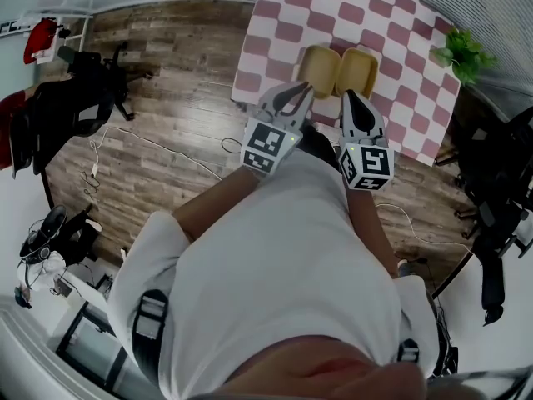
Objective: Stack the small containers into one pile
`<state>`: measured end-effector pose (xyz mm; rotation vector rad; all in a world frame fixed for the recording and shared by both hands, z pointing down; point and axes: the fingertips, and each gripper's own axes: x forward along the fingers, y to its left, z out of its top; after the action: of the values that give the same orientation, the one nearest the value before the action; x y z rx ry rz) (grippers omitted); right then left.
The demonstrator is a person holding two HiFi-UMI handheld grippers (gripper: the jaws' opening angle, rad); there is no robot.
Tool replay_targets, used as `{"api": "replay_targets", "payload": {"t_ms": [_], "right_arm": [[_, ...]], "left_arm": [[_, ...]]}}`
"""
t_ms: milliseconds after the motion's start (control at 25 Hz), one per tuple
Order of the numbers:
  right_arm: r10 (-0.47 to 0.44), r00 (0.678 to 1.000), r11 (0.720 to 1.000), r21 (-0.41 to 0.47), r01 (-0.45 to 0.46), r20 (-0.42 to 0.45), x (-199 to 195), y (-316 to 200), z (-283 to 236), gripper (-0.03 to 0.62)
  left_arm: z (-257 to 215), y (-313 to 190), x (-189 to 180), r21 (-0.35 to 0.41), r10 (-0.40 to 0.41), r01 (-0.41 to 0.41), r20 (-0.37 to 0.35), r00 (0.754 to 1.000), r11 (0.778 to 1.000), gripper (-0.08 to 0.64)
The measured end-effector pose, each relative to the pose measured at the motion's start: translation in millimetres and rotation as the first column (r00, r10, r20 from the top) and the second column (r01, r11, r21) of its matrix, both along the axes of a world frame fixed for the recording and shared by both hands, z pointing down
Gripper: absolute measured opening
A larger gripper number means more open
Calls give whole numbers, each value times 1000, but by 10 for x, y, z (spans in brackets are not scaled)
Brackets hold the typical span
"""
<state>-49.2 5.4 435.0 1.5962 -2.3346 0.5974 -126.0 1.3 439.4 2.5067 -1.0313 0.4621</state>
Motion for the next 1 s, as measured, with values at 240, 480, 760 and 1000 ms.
{"api": "replay_targets", "payload": {"t_ms": [240, 480, 760, 1000], "right_arm": [[13, 1000, 1000, -9, -13, -2, 67, -12, 72, 34], [5, 1000, 1000, -26, -6, -12, 78, -57, 211, 34], [-21, 999, 996, -82, 19, -30, 9, -183, 620, 35], [-37, 998, 990, -137, 30, -45, 22, -302, 1073, 35]], "left_arm": [[115, -1, 29, -21, -3, 3, -1, 1000, 1000, 37], [357, -107, -11, -54, -11, 13, 45, 999, 998, 48], [1016, -243, -81, -143, -19, 34, 106, 994, 989, 94], [1682, -349, -86, -206, -31, 69, 180, 983, 976, 94]]}}
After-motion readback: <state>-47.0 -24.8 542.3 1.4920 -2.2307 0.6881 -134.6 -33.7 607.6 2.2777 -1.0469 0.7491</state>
